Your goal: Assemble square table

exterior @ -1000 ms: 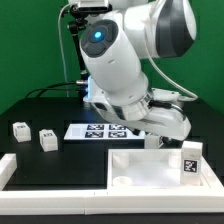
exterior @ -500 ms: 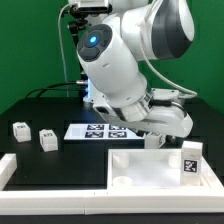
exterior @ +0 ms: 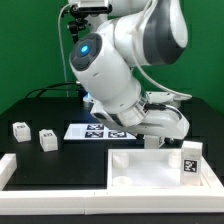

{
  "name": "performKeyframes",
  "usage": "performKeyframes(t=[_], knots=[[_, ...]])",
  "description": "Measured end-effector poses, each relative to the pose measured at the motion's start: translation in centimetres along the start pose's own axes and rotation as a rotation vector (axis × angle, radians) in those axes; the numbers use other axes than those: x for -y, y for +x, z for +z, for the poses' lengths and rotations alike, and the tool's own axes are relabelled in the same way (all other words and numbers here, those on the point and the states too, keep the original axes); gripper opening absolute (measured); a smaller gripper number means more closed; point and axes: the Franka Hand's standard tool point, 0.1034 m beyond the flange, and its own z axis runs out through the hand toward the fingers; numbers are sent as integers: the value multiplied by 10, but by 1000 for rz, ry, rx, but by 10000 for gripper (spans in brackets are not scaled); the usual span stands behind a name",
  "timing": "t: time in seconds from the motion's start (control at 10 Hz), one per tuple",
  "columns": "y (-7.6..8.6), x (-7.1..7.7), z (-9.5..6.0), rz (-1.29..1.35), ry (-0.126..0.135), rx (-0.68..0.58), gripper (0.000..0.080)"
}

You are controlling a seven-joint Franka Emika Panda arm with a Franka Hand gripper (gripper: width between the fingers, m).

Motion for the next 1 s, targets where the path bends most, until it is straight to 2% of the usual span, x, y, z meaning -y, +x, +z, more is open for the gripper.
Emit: performKeyframes(t=[0.1,0.2,0.7,0.8,0.9,1.0], knots=[[3,-6,2,11,7,13,649],[3,-6,5,6,-2,18,649],[4,-8,4,11,-1,18,649],[2,-11,4,14,1,39,649],[-4,-19,3,29,2,127,649],[0,-25,2,48,6,193,649]])
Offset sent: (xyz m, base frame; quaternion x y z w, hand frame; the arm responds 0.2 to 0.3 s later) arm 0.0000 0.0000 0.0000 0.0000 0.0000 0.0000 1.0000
